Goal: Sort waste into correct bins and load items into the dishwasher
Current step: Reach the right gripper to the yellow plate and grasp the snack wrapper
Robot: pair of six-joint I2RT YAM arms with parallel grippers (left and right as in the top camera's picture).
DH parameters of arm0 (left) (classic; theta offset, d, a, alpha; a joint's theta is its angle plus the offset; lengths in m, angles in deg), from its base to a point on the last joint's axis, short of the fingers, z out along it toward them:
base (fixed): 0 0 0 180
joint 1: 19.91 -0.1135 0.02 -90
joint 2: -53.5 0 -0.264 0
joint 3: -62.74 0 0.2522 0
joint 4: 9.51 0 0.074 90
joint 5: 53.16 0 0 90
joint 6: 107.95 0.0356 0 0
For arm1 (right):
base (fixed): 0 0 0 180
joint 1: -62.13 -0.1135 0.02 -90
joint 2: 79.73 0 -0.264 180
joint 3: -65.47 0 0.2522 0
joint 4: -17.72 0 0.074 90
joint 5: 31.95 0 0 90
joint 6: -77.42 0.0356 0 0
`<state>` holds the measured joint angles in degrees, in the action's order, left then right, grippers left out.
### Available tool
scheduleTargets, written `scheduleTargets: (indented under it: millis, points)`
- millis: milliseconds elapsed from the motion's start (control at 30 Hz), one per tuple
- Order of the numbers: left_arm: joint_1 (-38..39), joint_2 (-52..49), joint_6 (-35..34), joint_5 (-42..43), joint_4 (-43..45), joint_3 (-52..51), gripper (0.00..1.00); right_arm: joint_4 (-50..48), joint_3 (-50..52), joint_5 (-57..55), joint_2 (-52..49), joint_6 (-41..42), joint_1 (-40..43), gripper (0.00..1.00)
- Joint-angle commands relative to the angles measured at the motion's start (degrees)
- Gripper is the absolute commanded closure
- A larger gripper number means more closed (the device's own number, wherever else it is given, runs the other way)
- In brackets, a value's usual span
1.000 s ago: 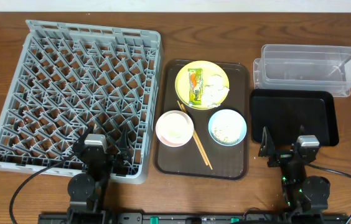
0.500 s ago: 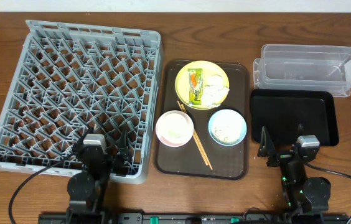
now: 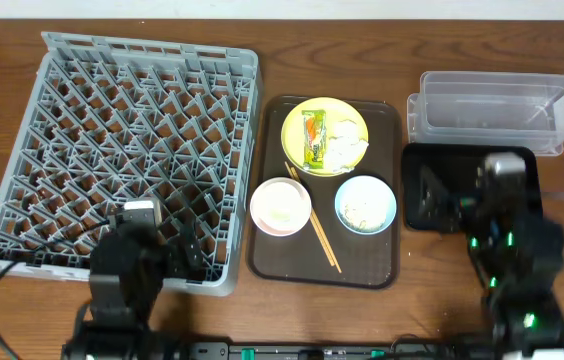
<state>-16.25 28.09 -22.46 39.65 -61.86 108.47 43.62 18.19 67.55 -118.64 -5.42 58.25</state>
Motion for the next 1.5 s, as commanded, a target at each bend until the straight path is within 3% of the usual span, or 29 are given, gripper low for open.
scheduleTargets:
  millis: [0, 300, 400, 567, 700, 800, 900, 967, 1167, 1467]
  points:
    - [0.2, -7.2, -0.5, -0.7, -4.7, 7.4, 0.04, 5.8, -14.2, 9.0, -14.0, -5.0, -0.3, 0.01]
    - [0.2, -11.3, -0.5, -0.7, -6.2, 9.7, 0.04, 30.9, -45.2, 14.3, -42.6, -19.0, -6.2, 0.01]
    - [0.2, -11.3, -0.5, -0.7, -6.2, 9.7, 0.04, 32.2, -49.9, 14.9, -48.1, -20.2, -7.6, 0.01]
    - [0.2, -11.3, -0.5, -0.7, -6.2, 9.7, 0.04, 19.7, -50.6, 24.0, -54.1, -8.5, -9.6, 0.01]
    - [0.2, -11.3, -0.5, -0.7, -6.2, 9.7, 0.04, 13.8, -50.6, 13.8, -59.8, -3.3, -14.3, 0.1]
    - [0.2, -11.3, -0.5, -0.7, -6.2, 9.7, 0.04, 13.6, -50.6, 4.8, -64.0, -1.8, -18.0, 0.12]
    - [0.2, -11.3, -0.5, -0.7, -6.2, 9.7, 0.04, 13.8, -50.6, -4.5, -68.8, 0.6, -21.7, 0.23]
    - [0.2, -11.3, -0.5, -0.7, -6.2, 9.7, 0.04, 13.9, -50.6, -9.3, -71.6, 4.1, -23.7, 0.23]
    - [0.2, -11.3, -0.5, -0.7, -6.2, 9.7, 0.04, 13.6, -50.6, -14.0, -78.2, 10.8, -27.4, 0.22]
    - [0.2, -11.3, -0.5, -0.7, -6.2, 9.7, 0.04, 14.9, -50.6, -15.3, -82.2, 14.3, -28.3, 0.26]
